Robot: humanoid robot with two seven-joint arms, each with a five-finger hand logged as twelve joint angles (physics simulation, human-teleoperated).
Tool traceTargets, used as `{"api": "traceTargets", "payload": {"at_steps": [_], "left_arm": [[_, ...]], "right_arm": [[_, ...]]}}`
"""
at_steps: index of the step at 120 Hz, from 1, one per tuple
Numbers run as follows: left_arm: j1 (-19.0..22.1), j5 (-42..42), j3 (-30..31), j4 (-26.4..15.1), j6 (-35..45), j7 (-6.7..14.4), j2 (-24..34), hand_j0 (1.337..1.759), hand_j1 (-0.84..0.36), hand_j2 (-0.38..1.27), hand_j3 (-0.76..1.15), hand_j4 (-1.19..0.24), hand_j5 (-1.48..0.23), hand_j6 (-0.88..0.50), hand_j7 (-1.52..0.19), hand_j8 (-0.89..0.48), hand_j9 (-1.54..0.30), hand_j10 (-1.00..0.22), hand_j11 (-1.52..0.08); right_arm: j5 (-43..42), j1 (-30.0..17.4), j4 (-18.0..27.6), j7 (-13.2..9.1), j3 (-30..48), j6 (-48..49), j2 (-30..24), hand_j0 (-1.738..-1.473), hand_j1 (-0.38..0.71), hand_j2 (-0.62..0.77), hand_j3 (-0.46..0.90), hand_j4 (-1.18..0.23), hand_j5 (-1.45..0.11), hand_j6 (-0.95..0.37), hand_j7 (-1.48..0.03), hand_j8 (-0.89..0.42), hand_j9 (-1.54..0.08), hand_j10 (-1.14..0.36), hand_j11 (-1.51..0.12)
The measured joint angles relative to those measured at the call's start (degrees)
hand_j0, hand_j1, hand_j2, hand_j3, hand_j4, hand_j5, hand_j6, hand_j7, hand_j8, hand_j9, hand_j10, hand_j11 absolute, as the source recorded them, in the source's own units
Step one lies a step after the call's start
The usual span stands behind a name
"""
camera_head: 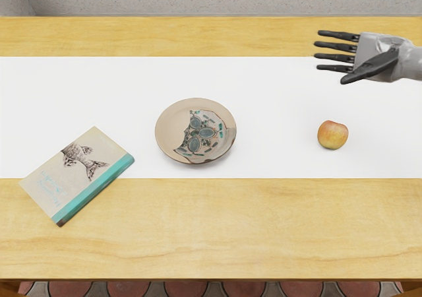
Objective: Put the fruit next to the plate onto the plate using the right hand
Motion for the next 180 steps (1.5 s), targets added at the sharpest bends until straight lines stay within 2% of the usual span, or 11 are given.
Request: {"api": "traceTargets", "payload": {"at_steps": [25,52,74,95,142,180], "left_arm": [[0.0,0.0,0.0,0.0,0.0,0.0,0.0,1.658,0.06,0.05,0.0,-0.25,-0.32,-0.25,-0.32,-0.25,-0.32,-0.24,-0.32],[0.0,0.0,0.0,0.0,0.0,0.0,0.0,1.658,0.06,0.05,0.0,-0.25,-0.32,-0.25,-0.32,-0.25,-0.32,-0.24,-0.32],[0.0,0.0,0.0,0.0,0.0,0.0,0.0,1.658,0.06,0.05,0.0,-0.25,-0.32,-0.25,-0.32,-0.25,-0.32,-0.24,-0.32],[0.0,0.0,0.0,0.0,0.0,0.0,0.0,1.658,0.06,0.05,0.0,-0.25,-0.32,-0.25,-0.32,-0.25,-0.32,-0.24,-0.32],[0.0,0.0,0.0,0.0,0.0,0.0,0.0,1.658,0.06,0.05,0.0,-0.25,-0.32,-0.25,-0.32,-0.25,-0.32,-0.24,-0.32],[0.0,0.0,0.0,0.0,0.0,0.0,0.0,1.658,0.06,0.05,0.0,-0.25,-0.32,-0.25,-0.32,-0.25,-0.32,-0.24,-0.32]], "right_arm": [[-1.5,0.0,-0.2,-0.2,0.3,0.1,-1.5,-1.658,-0.31,-0.01,0.0,-0.03,-0.04,-0.03,-0.04,-0.03,-0.04,-0.03,-0.04],[-26.0,0.4,2.2,0.1,5.8,0.1,-1.1,-1.658,-0.31,-0.01,0.0,-0.03,-0.04,-0.03,-0.04,-0.03,-0.04,-0.03,-0.04],[-40.5,0.2,10.1,2.0,7.4,0.1,-2.1,-1.658,-0.3,-0.01,0.0,-0.04,-0.05,-0.04,-0.05,-0.04,-0.05,-0.04,-0.05],[-51.1,-1.6,18.1,2.6,7.2,-0.2,-3.7,-1.658,-0.3,-0.01,0.0,-0.05,-0.06,-0.05,-0.06,-0.05,-0.06,-0.05,-0.06],[-63.0,-10.1,26.0,2.9,6.7,-18.3,-3.5,-1.658,-0.23,-0.02,0.0,-0.11,-0.14,-0.11,-0.14,-0.11,-0.14,-0.11,-0.14],[-66.5,-13.6,27.4,4.9,3.7,-26.7,-2.9,-1.658,-0.08,-0.04,0.0,-0.23,-0.3,-0.24,-0.3,-0.23,-0.3,-0.23,-0.3]]}}
